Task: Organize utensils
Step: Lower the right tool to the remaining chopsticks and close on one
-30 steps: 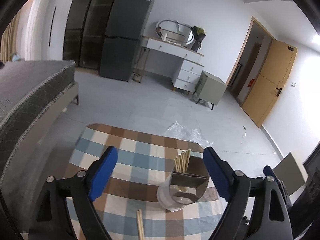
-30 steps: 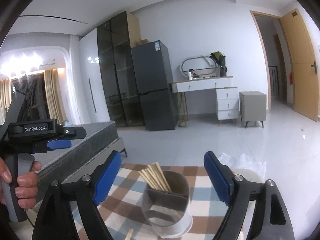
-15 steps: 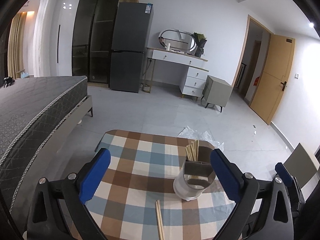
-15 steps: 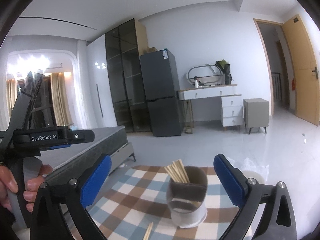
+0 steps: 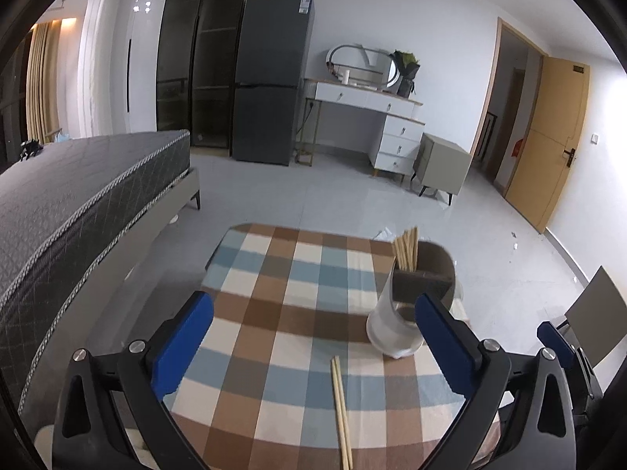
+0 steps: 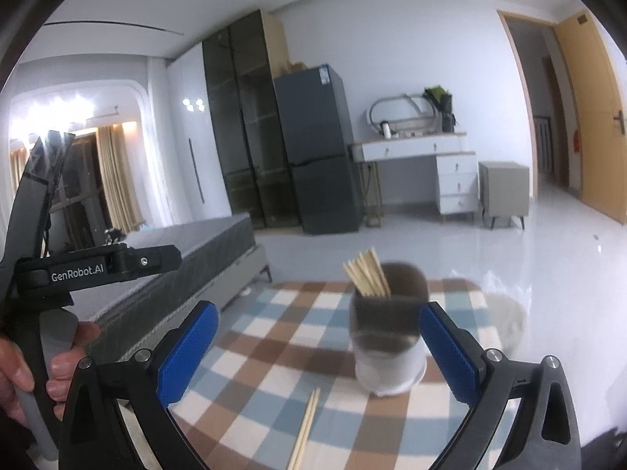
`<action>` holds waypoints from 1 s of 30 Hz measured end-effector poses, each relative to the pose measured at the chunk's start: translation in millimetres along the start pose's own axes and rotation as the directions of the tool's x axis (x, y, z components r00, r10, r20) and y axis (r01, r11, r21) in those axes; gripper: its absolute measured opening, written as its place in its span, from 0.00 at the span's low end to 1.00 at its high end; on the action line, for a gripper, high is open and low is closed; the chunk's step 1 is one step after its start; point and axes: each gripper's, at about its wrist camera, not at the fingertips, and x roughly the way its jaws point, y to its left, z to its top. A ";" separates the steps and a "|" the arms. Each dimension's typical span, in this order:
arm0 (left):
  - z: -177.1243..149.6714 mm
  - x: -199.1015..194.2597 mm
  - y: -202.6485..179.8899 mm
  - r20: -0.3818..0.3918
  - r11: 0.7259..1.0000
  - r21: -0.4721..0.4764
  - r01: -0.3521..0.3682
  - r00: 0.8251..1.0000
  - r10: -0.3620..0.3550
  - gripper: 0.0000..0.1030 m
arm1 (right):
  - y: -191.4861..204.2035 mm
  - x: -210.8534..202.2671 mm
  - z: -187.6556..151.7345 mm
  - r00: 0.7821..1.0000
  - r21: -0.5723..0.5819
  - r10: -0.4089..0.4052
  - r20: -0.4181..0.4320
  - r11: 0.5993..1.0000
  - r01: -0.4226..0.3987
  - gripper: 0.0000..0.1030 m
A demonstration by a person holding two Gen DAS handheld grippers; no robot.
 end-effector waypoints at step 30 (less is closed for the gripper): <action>-53.8 80.4 68.4 -0.205 0.986 -0.093 -0.139 0.972 0.118 0.97 | -0.8 162.4 -102.2 0.802 -0.005 -0.035 -0.596 0.999 0.040 1.00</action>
